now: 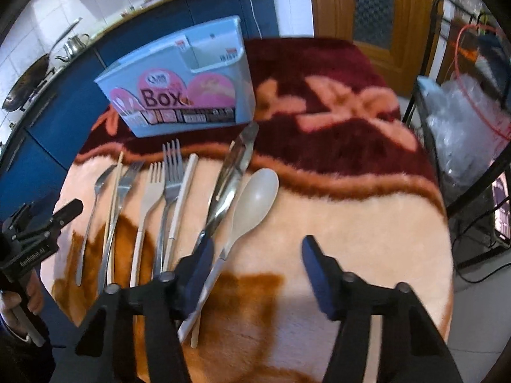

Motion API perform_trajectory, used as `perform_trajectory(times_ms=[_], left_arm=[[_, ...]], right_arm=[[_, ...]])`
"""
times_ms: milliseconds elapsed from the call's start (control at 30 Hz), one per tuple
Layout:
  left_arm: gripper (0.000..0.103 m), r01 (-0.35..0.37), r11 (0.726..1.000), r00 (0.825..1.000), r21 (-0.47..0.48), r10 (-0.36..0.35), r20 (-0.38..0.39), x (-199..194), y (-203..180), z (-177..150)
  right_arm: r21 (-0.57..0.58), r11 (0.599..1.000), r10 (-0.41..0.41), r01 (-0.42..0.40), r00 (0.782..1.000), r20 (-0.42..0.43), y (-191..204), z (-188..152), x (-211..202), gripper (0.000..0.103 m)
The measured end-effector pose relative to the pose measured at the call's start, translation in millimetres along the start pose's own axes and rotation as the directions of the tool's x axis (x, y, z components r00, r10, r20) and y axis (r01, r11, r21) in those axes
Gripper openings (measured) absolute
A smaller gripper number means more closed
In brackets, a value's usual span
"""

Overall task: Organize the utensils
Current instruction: 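Grasp the silver fork with the left tool while the right tool grasps the white plastic spoon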

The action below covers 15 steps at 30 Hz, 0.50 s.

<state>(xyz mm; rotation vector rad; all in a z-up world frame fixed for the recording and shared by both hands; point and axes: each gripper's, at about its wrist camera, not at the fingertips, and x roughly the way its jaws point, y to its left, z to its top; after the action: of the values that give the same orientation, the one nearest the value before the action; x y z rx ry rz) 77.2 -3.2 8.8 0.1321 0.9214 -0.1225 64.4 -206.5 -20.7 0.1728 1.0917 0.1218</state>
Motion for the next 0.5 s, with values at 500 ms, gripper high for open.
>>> perform_trajectory(times_ms=[500], left_arm=[[0.048, 0.126, 0.991, 0.969, -0.046, -0.133, -0.206, 37.4, 2.1, 10.9]], right_arm=[[-0.074, 0.997, -0.046, 0.030, 0.972, -0.232, 14.9, 23.0, 28.3, 0.054]])
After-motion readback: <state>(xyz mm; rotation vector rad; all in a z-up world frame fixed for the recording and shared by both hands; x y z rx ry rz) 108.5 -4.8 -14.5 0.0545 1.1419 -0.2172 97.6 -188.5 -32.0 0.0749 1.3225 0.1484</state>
